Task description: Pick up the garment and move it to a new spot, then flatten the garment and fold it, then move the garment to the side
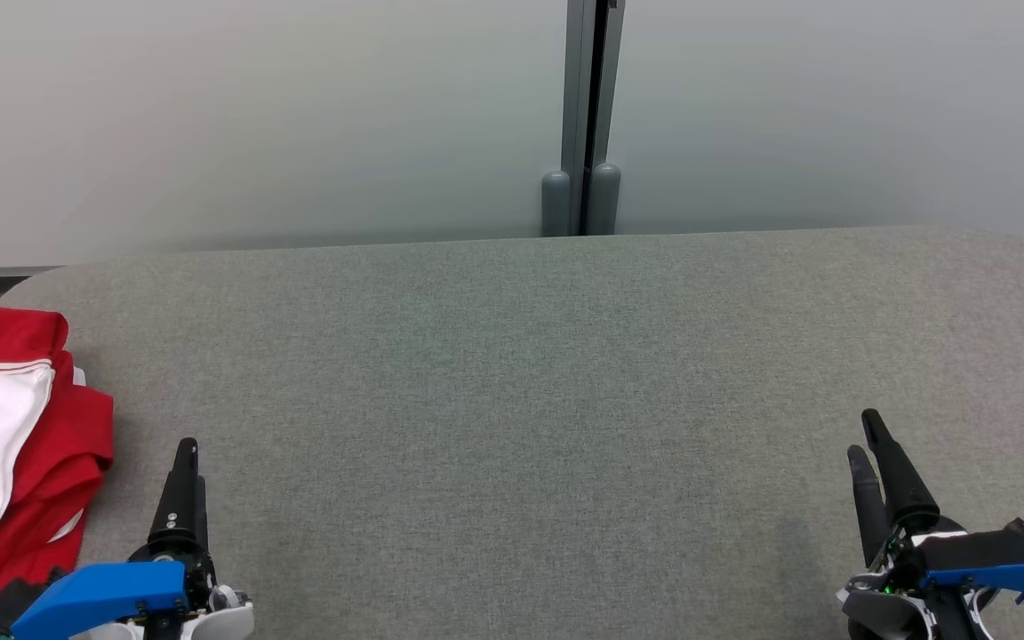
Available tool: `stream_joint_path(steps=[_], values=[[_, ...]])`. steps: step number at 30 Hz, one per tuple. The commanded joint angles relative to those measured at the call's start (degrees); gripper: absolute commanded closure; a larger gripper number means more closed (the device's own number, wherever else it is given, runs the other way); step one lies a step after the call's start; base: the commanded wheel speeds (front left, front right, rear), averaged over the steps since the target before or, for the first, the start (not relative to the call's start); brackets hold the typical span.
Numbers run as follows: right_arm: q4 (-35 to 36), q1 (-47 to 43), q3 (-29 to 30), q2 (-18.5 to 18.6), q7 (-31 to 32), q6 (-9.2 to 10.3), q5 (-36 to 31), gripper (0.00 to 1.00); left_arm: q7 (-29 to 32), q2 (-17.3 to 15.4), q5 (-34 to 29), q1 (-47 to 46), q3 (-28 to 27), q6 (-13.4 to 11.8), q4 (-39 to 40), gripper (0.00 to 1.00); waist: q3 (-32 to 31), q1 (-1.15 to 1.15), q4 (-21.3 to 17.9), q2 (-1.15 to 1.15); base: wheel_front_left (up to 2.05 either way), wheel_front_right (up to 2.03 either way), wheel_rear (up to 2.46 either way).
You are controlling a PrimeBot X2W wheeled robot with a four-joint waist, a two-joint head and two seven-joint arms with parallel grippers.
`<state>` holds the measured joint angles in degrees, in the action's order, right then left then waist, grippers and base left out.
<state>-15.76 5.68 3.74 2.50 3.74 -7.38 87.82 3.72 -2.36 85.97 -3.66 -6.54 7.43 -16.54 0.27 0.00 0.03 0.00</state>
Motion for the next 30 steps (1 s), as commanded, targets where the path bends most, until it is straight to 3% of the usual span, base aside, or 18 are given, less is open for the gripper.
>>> stream_joint_path(steps=[1, 30], values=[[0.9, 1.8, -0.4, 0.8, -0.7, -0.04, -2.3, 0.00, -0.8, -0.4, -2.9, -1.8, -0.2, 0.0, 0.8, 0.00, 0.0, 0.00, 0.0, 0.00, 0.00, 0.00, 0.00], [-2.8, 4.5, -2.2, 1.6, -7.4, -0.08, -35.0, 0.00, -7.5, -0.5, -34.6, -2.9, 1.3, -0.8, -1.3, 0.00, 0.9, 0.00, -0.7, 0.00, 0.00, 0.00, 0.00]])
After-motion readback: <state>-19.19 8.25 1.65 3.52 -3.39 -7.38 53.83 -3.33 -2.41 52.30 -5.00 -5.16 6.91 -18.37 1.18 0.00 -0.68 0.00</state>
